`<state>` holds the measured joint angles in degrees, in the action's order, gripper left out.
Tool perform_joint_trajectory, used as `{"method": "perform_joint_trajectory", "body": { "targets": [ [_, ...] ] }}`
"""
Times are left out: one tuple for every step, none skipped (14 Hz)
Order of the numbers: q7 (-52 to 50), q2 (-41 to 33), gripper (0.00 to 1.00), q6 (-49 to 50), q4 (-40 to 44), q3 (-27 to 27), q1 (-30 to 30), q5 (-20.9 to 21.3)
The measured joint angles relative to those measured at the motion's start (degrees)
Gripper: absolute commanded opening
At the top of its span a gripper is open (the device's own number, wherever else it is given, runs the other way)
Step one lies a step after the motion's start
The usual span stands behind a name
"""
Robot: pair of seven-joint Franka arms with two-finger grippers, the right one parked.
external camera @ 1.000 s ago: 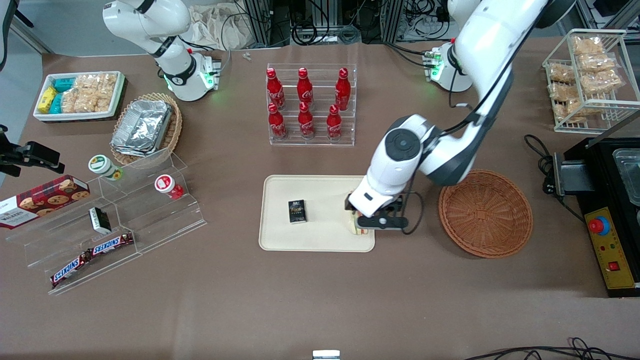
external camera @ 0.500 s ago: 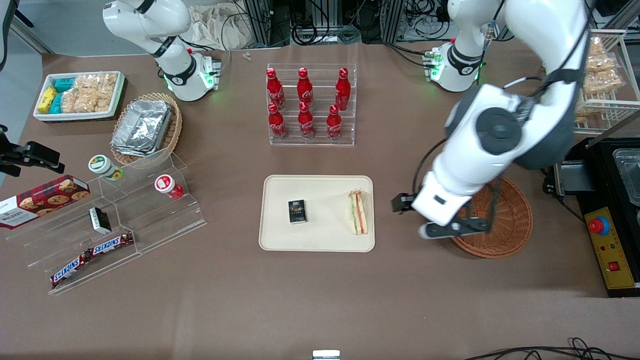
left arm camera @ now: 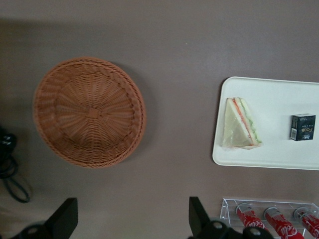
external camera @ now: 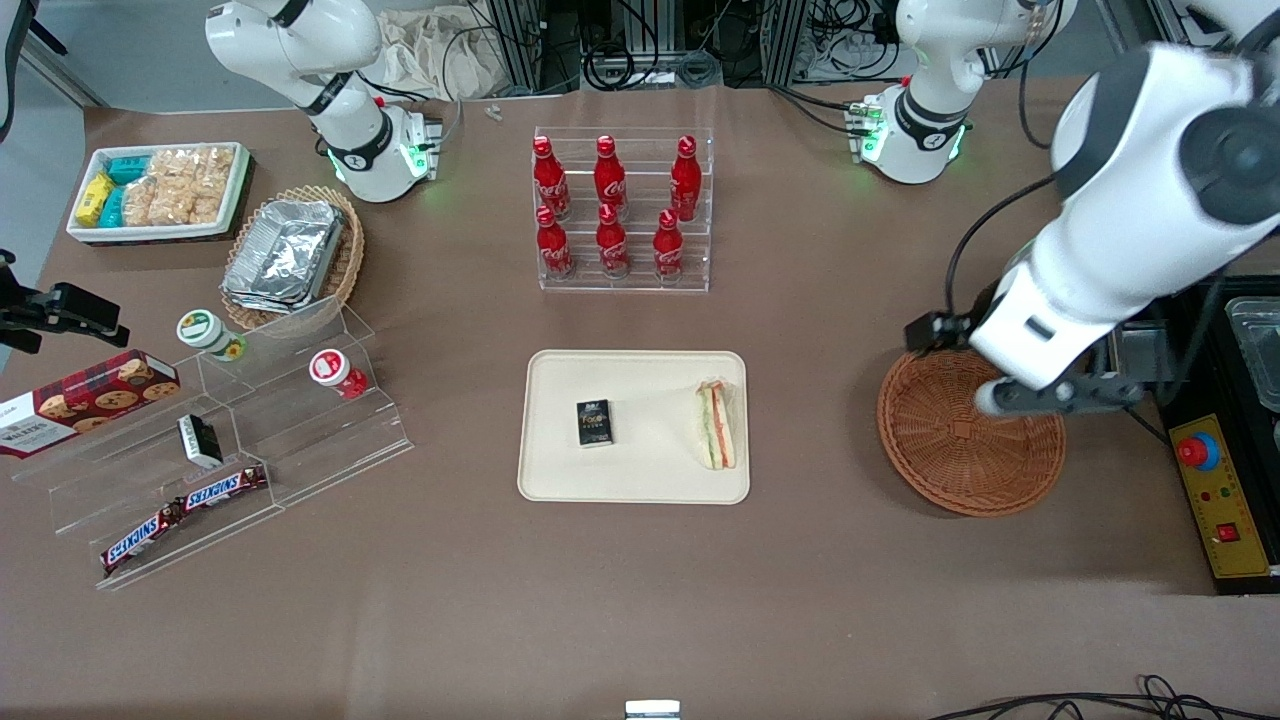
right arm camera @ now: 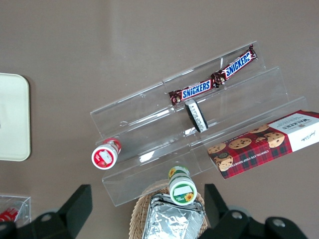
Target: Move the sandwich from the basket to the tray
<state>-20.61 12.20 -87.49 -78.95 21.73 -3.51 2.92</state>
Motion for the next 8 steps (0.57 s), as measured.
{"method": "perform_joint_trajectory", "body": {
  "targets": [
    [0.70, -1.80, 1.00, 2.00, -0.05, -1.37, 0.09, -0.56],
    [2.03, -3.71, 1.00, 3.91, -0.18, -2.87, 0.14, -1.09],
    [3.50, -5.71, 1.00, 5.69, -0.46, -4.39, 0.16, -1.37],
    [4.73, -7.82, 1.00, 7.08, -1.04, -5.92, 0.22, -1.59],
    [5.42, -9.92, 1.00, 7.78, -2.10, -7.29, 0.41, -1.80],
    [5.89, -12.03, 1.00, 8.15, -3.60, -8.90, 1.10, -1.95],
    [6.48, -14.05, 1.00, 8.33, -5.39, -10.64, 2.22, -2.03],
    [6.89, -15.84, 1.00, 8.34, -7.24, -12.05, 3.31, -2.06]
  ]
}}
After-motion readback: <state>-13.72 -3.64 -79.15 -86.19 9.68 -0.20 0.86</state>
